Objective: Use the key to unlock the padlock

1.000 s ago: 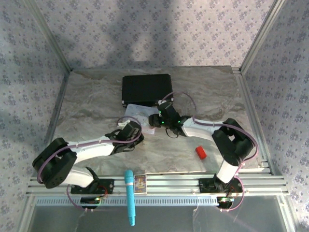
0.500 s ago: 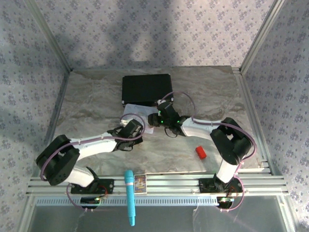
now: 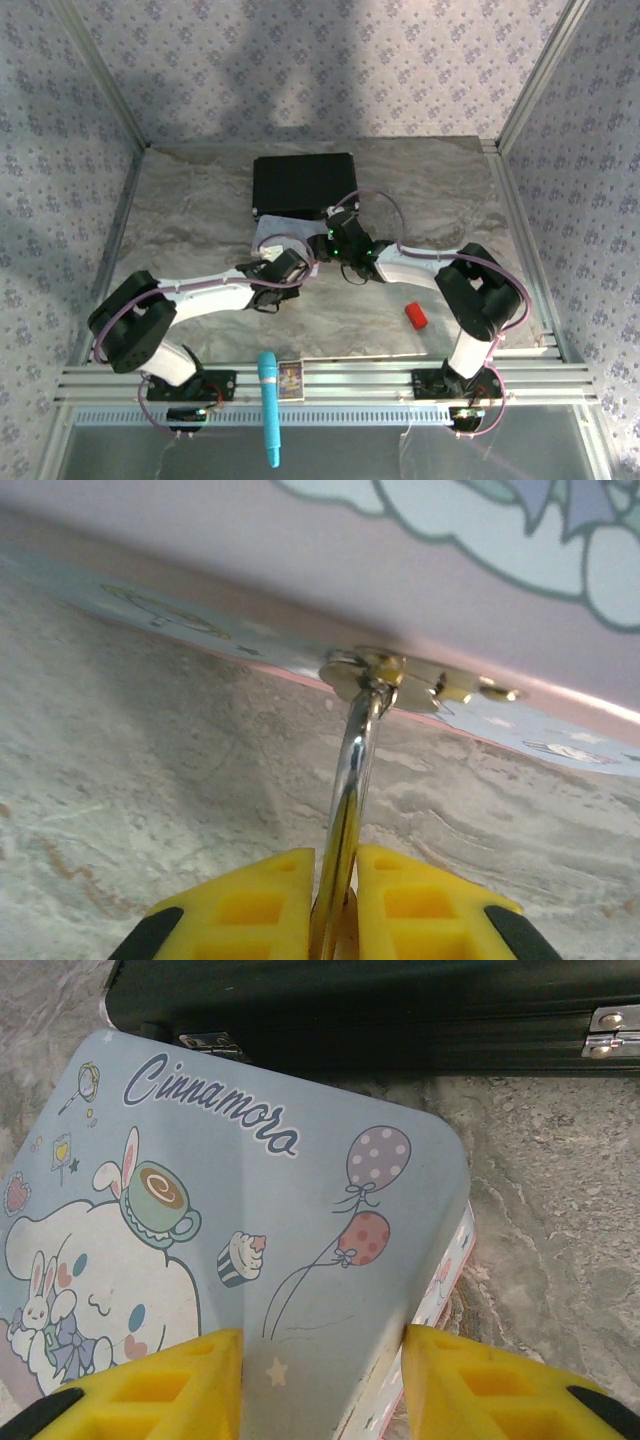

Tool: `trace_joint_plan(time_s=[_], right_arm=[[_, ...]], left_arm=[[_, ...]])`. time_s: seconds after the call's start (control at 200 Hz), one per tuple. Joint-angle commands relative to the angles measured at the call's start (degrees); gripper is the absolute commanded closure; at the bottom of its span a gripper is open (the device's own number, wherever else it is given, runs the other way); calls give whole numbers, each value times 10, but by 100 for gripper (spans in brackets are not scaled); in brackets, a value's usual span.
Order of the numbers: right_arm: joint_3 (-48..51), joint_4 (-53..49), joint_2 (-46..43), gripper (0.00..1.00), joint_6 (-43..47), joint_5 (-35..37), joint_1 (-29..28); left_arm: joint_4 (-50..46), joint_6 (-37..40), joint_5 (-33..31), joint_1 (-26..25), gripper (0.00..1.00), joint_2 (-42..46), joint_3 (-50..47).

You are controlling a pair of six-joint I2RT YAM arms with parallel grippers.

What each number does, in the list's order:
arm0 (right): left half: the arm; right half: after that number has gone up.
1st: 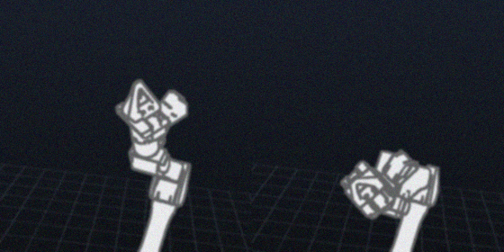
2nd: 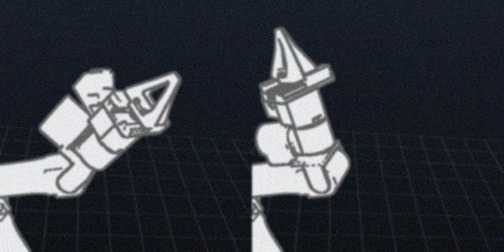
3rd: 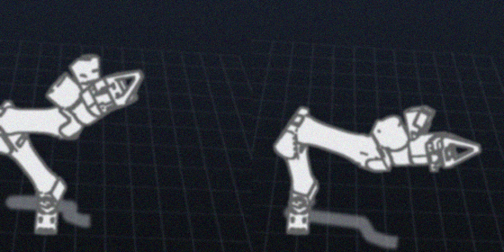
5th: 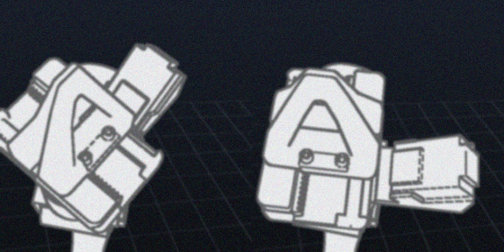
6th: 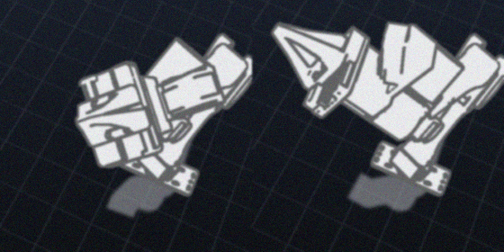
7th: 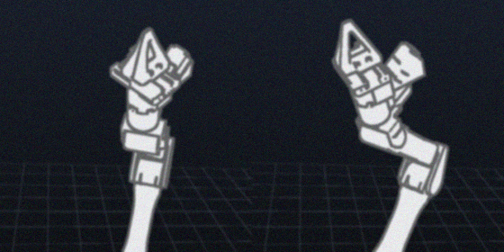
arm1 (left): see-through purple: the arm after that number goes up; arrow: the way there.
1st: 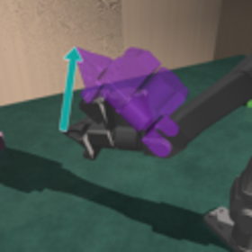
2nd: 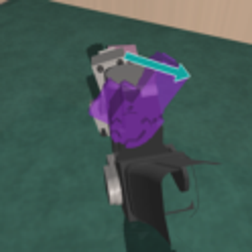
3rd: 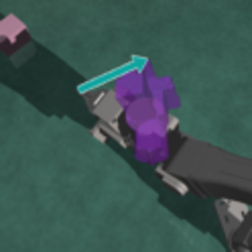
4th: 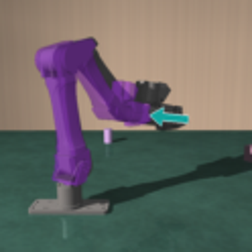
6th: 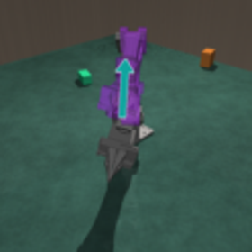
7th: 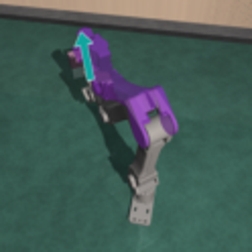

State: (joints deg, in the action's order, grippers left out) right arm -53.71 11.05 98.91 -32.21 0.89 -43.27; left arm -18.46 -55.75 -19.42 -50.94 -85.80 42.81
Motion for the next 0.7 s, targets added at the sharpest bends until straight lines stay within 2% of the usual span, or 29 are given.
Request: trace_joint_plan(time_s=[0.0, 0.25, 0.43, 0.65, 0.695], right_arm=[[31, -81, 31, 55, 0, 42, 9], [35, -76, 33, 55, -1, 41, 13], [38, -74, 36, 55, -3, 40, 13], [41, -72, 38, 54, -4, 38, 18], [43, -71, 38, 54, -5, 36, 19]], left_arm=[[-121, 21, -71, 1, 88, -7, 20], [-161, 36, -86, 3, 83, -35, 29], [-155, 25, -85, -16, 73, -50, 35], [-150, 15, -88, -33, 70, -59, 42], [-152, 15, -91, -35, 67, -61, 43]])
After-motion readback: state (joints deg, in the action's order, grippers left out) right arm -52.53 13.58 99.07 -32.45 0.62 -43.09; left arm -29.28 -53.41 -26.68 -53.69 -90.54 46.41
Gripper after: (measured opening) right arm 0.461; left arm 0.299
